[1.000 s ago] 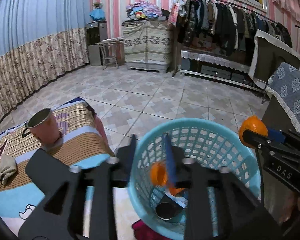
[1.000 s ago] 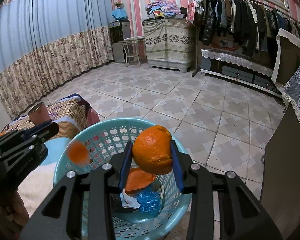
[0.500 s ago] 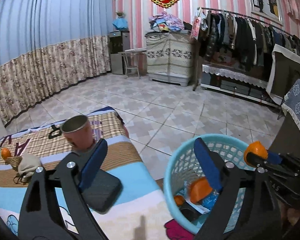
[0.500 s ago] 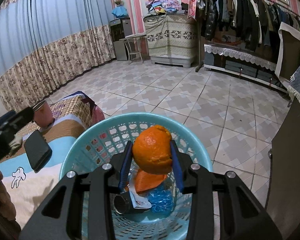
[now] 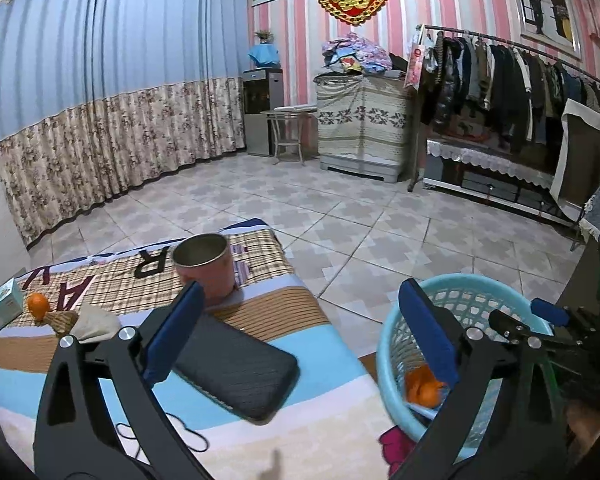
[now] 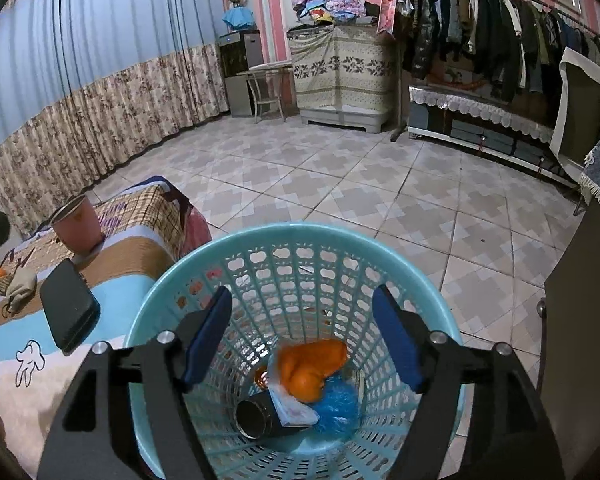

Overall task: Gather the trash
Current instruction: 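Carry the lid and tangerine to the blue basket and release both inside, then move both tools back over the mattress toward the bags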

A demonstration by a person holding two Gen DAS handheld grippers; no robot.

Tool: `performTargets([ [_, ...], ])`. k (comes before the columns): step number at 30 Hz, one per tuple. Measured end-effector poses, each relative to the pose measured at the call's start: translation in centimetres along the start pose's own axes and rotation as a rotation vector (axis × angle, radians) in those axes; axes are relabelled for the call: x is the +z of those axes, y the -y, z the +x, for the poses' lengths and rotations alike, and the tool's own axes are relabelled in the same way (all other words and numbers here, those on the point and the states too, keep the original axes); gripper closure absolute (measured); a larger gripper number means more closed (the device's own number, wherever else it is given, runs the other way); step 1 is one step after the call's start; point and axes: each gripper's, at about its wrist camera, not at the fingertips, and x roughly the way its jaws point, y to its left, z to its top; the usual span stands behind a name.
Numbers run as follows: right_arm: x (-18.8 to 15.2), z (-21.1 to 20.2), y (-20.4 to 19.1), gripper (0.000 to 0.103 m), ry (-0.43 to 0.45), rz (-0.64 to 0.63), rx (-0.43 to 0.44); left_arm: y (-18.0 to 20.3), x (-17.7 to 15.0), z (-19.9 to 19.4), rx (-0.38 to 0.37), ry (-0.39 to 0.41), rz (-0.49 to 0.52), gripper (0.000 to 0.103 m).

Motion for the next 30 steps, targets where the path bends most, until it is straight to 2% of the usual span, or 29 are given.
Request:
performTargets([
  [1, -0.2, -0.2, -0.1, 0.016, 0.004, 0.001, -0.009, -0.2, -0.1, -0.1, 0.005, -0.001, -0.002, 0.007],
  [5, -0.6, -0.5, -0.4, 0.011, -0.001, 0.014, -0.02, -2.1, -0.6, -0.8, 0.037, -0.004, -0.015, 0.006],
  [13, -1.4, -2.2, -3.6, 0.009, 0.02, 0.005, 0.003, -7.7, -1.5, -3.7, 0.107, -0.005, -0.057, 0.006],
  [22, -1.7, -4.5, -11.8, 0.009, 0.059, -0.038, 0.109, -16.4, -2.8, -6.7, 0.238, 0.003, -0.069, 0.006],
  [30, -1.5, -5.4, -20.2, 0.009, 0.069, -0.091, 0.194, -25.6, -3.8, -8.0, 0.33, -0.013, -0.136, 0.006],
])
